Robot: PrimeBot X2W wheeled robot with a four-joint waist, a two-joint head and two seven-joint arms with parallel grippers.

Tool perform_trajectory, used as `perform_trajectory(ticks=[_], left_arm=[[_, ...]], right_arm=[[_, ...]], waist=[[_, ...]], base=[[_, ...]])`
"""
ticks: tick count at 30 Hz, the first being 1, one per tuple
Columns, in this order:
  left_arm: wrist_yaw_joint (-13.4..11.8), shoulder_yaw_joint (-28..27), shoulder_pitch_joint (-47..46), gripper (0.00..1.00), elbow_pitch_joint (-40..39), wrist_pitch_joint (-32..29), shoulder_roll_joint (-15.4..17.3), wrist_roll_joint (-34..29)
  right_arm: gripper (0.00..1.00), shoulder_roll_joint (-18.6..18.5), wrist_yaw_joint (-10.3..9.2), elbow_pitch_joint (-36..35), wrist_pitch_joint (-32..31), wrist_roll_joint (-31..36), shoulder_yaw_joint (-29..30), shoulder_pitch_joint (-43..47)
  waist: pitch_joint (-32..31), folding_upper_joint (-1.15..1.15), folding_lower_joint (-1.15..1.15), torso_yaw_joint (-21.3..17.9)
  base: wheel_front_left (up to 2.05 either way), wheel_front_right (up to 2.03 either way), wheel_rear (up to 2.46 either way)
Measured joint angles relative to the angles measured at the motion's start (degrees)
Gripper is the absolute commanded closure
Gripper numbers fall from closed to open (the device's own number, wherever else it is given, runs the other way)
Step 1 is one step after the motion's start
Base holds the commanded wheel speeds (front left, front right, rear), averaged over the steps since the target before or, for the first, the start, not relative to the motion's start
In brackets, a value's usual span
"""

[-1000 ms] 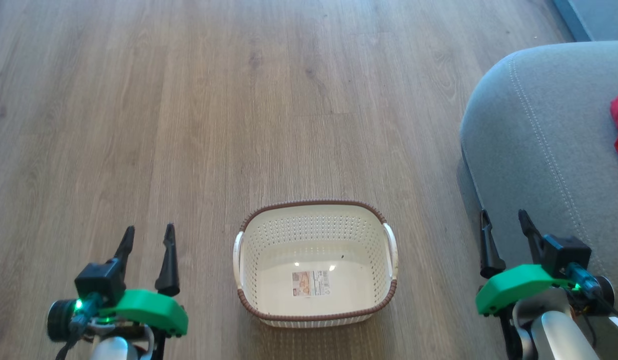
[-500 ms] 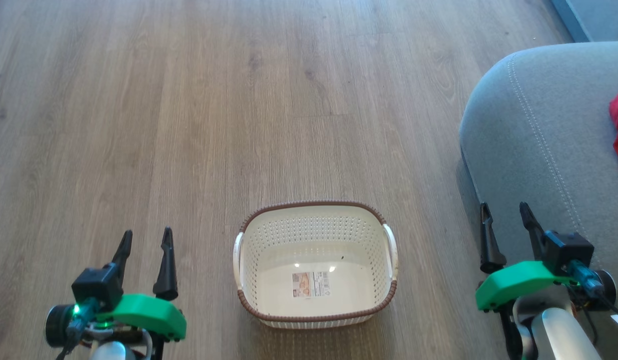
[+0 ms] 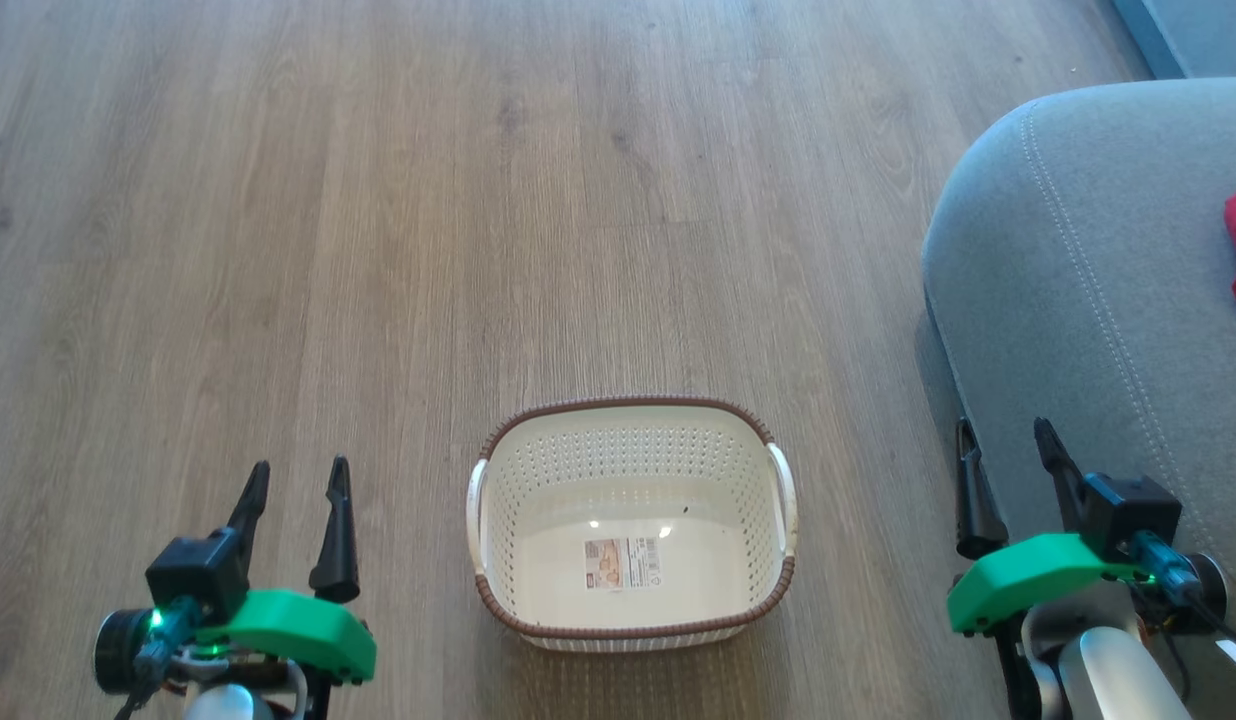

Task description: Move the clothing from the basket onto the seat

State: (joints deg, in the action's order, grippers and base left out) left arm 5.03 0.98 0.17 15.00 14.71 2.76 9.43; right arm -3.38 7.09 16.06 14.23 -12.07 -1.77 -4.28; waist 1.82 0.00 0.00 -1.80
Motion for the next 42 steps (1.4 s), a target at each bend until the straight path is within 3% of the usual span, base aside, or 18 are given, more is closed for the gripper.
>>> perform_trajectory(ticks=[5,6,13,42], left_arm=[[0.02,0.09,-0.01,0.00,-0.12,0.00,0.00,0.26],[0.02,0.09,-0.01,1.00,-0.19,0.00,0.00,0.54],[0.00,0.22,3.01,1.00,5.35,-0.55,-0.09,1.33],[0.34,-0.63,2.07,1.00,4.44,-5.14,-0.11,20.19]], right_arm=[[0.00,0.01,0.00,0.04,0.00,-0.01,0.00,-0.02],[1.00,0.02,0.00,0.04,-0.01,-0.01,0.01,-0.02],[1.00,0.05,0.00,5.27,-0.42,-0.77,-0.36,2.79],[1.00,0.08,0.00,4.35,-4.87,-19.12,1.55,2.87]], waist=[[0.19,0.00,0.00,-0.08],[0.20,0.00,0.00,-0.08],[0.18,0.00,0.00,-0.06],[-0.25,0.00,0.00,0.38]], base=[[0.00,0.00,0.00],[0.00,0.00,0.00],[0.00,0.00,0.00],[0.00,0.00,0.00]])
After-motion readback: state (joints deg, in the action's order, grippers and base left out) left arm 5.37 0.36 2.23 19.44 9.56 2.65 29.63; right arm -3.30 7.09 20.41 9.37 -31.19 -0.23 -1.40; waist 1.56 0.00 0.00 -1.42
